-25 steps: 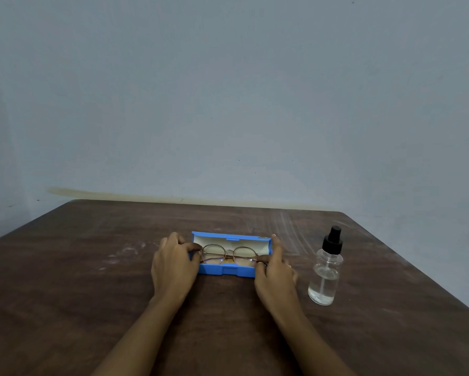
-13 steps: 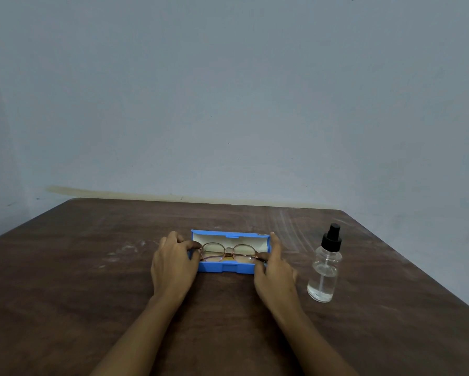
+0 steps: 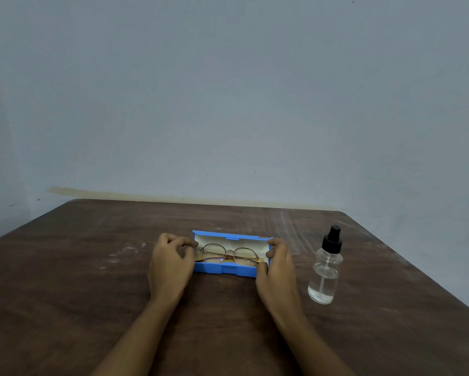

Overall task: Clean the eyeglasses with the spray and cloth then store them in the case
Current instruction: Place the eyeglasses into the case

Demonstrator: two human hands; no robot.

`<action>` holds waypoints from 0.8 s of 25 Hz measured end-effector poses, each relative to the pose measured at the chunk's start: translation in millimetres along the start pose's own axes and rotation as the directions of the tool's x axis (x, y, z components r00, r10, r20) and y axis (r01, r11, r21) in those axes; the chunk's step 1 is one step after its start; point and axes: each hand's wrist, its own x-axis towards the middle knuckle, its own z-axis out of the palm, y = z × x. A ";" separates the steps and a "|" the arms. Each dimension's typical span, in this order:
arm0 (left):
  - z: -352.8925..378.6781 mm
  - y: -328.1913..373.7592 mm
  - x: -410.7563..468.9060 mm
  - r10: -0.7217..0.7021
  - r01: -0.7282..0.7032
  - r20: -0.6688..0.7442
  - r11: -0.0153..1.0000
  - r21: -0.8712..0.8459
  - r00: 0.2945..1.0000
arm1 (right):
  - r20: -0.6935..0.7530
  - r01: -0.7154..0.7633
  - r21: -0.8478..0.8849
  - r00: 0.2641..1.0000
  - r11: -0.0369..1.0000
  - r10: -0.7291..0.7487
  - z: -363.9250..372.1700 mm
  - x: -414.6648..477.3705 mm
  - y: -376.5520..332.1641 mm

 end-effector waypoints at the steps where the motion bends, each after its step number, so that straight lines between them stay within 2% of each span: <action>1: -0.3 -0.6 0.0 -0.016 0.014 -0.047 0.999 -0.033 0.999 | -0.017 0.008 0.027 1.000 1.000 -0.008 1.2 0.3 1.0; 3: -0.4 0.2 0.8 -0.041 0.026 -0.115 0.991 -0.128 0.993 | -0.055 0.018 0.067 0.998 0.998 -0.015 1.4 0.5 0.7; 4: -0.4 2.5 0.9 -0.060 0.036 -0.106 0.976 -0.213 0.993 | -0.069 0.016 0.081 0.998 0.997 -0.011 0.5 0.7 0.4; 6: 0.1 7.0 0.4 -0.089 0.093 0.029 0.920 -0.381 0.996 | -0.066 -0.005 0.110 0.998 0.994 0.012 -1.8 1.7 0.0; 8: 2.7 7.0 0.9 -0.090 0.168 0.184 0.869 -0.466 0.979 | -0.013 -0.051 0.176 0.998 0.983 0.054 -3.4 3.6 -0.4; 12: 4.1 8.4 0.4 -0.107 0.256 0.334 0.859 -0.444 0.937 | 0.088 -0.104 0.301 0.993 0.948 0.081 -5.6 6.5 0.8; 16: 0.6 10.8 -2.4 -0.096 0.267 0.344 0.826 -0.496 0.934 | 0.104 -0.108 0.317 0.992 0.942 0.078 -6.7 6.5 3.3; 20: 2.8 8.8 -3.4 -0.141 0.283 0.322 0.845 -0.454 0.936 | 0.068 -0.085 0.302 0.995 0.949 0.067 -7.1 6.0 5.4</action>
